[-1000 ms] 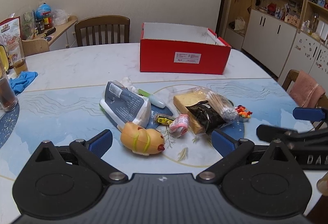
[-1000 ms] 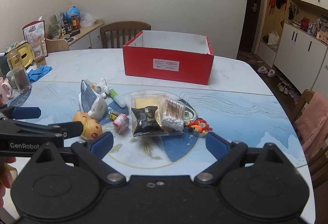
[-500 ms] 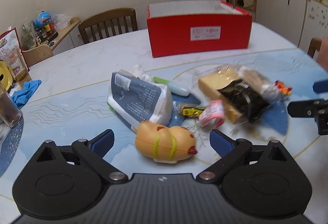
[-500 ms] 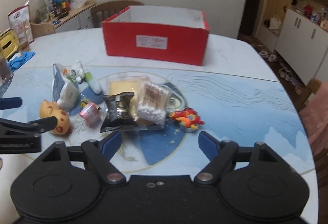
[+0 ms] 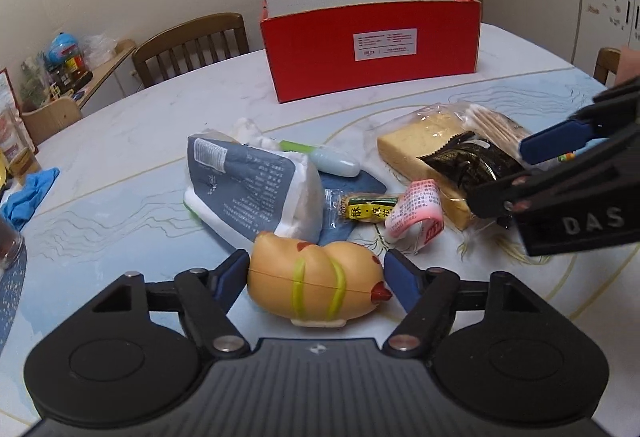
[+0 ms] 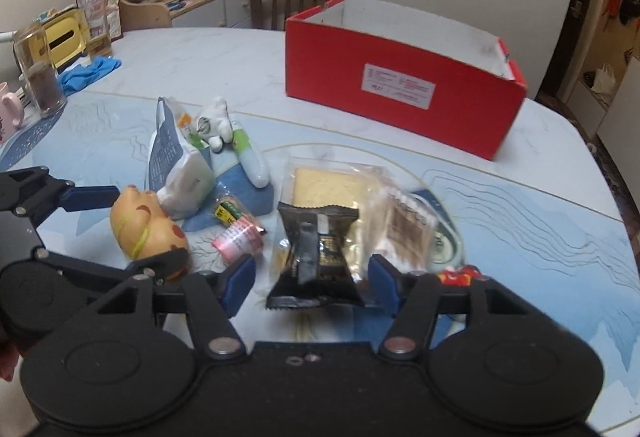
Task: Organize objects
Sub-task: 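Grasp the yellow toy duck with the left gripper while the right grasps the black snack packet, then carry the duck and the black packet together over the red box, then lower both items into the red box and open both grippers, then move both grippers back toward the items on the mat, then grasp the blue-and-white bag with the left gripper while the right grasps the cotton-swab pack, then carry the bag and the swab pack over the red box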
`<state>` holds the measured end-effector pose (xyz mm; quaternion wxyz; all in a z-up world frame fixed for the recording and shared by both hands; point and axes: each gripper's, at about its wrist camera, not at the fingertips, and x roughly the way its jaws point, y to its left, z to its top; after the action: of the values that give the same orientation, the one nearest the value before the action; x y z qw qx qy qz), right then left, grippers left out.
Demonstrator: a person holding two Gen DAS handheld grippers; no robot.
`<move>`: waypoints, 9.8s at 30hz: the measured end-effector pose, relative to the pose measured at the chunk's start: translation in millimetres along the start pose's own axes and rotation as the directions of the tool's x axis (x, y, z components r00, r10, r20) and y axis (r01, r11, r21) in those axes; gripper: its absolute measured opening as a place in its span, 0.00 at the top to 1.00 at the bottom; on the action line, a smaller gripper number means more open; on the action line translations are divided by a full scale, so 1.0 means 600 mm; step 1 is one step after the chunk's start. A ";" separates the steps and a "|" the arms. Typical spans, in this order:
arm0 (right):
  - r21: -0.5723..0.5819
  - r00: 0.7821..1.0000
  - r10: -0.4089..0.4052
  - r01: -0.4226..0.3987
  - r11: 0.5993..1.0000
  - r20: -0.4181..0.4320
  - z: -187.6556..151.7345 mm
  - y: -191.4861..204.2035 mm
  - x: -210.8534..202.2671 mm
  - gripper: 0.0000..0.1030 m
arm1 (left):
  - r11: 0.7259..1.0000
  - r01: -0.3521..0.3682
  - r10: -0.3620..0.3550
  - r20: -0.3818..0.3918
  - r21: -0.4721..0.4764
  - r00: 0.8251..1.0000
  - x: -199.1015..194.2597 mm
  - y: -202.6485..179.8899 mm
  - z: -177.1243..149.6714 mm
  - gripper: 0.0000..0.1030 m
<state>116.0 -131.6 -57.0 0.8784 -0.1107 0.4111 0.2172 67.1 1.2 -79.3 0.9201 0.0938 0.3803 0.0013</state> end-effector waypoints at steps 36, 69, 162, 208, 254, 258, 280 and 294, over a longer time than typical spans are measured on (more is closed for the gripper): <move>0.052 1.000 -0.013 0.013 0.999 -0.001 -0.006 0.019 -0.044 0.74 | 0.987 0.152 -0.149 0.062 -0.044 0.987 -0.078 0.047 0.012 0.37; 0.105 1.000 0.013 -0.013 0.994 0.000 0.030 0.000 -0.103 0.74 | 0.979 0.206 -0.205 0.102 0.001 0.973 -0.119 0.064 0.070 0.37; 0.040 0.990 0.091 -0.087 0.995 -0.110 0.353 -0.276 0.159 0.48 | 0.964 0.222 -0.246 -0.182 -0.145 0.952 0.298 0.037 0.521 0.24; 0.179 0.997 -0.036 0.022 0.984 0.074 0.070 -0.063 -0.098 0.15 | 0.967 0.219 -0.215 0.039 -0.129 0.976 -0.035 0.139 0.183 0.00; 0.300 0.990 -0.089 0.119 0.947 -0.111 0.037 -0.118 0.069 0.40 | 0.987 0.051 -0.093 -0.281 -0.154 0.955 0.129 0.146 0.081 0.33; 0.296 0.990 -0.088 0.117 0.948 -0.109 0.037 -0.120 0.070 0.41 | 0.989 0.064 -0.098 -0.264 -0.135 0.960 0.121 0.143 0.077 0.45; 0.255 0.995 -0.082 0.093 0.963 -0.054 0.052 -0.102 0.016 0.68 | 0.978 0.137 -0.166 -0.190 -0.158 0.968 0.075 0.152 0.089 0.61; 0.206 0.997 -0.067 0.058 0.977 0.034 0.143 -0.124 -0.045 0.68 | 0.962 0.236 -0.251 -0.103 -0.135 0.963 0.038 0.125 0.205 0.61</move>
<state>193.2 -172.9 19.7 0.8997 -0.0280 0.4095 0.1483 174.3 55.5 3.0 0.8930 -0.0104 0.4423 -0.0831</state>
